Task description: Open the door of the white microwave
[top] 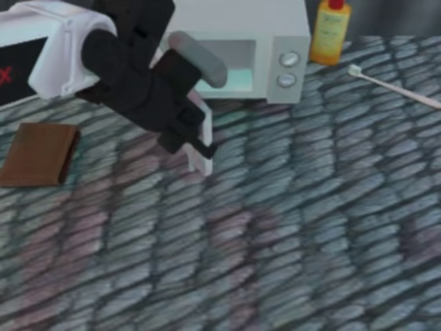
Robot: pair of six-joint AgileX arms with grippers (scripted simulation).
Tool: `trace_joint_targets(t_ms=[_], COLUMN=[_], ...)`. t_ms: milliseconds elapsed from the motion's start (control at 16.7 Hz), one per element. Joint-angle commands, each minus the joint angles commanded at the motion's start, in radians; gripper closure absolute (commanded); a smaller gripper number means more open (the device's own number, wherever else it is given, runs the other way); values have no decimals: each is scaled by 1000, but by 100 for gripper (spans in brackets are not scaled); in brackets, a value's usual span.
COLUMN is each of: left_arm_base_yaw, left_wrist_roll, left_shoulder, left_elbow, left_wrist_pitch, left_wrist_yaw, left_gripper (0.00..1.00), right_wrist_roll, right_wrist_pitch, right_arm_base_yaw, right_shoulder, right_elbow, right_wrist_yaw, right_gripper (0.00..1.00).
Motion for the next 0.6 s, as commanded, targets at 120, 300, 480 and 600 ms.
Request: trace_joint_targets(t_ms=[120,300,480,600], left_arm_base_yaw=[22,54,63,63], left_wrist_roll=[54,132,155,155], left_shoulder=[-12,-26,-29,-29], left_elbow=[-8,-23,-28,-28], left_wrist_pitch=[-10,-28,-34,-34], left_wrist_yaw=[26,63,74,74], left_gripper=[100,100,100,100], right_wrist_roll=[0,0,0,0], right_wrist_pitch=[0,0,0,0], right_arm_base_yaw=[0,0,0,0], right_shoulder=[0,0,0,0], right_elbow=[0,0,0,0], right_wrist_yaw=[0,0,0,0], right_gripper=[0,0,0,0])
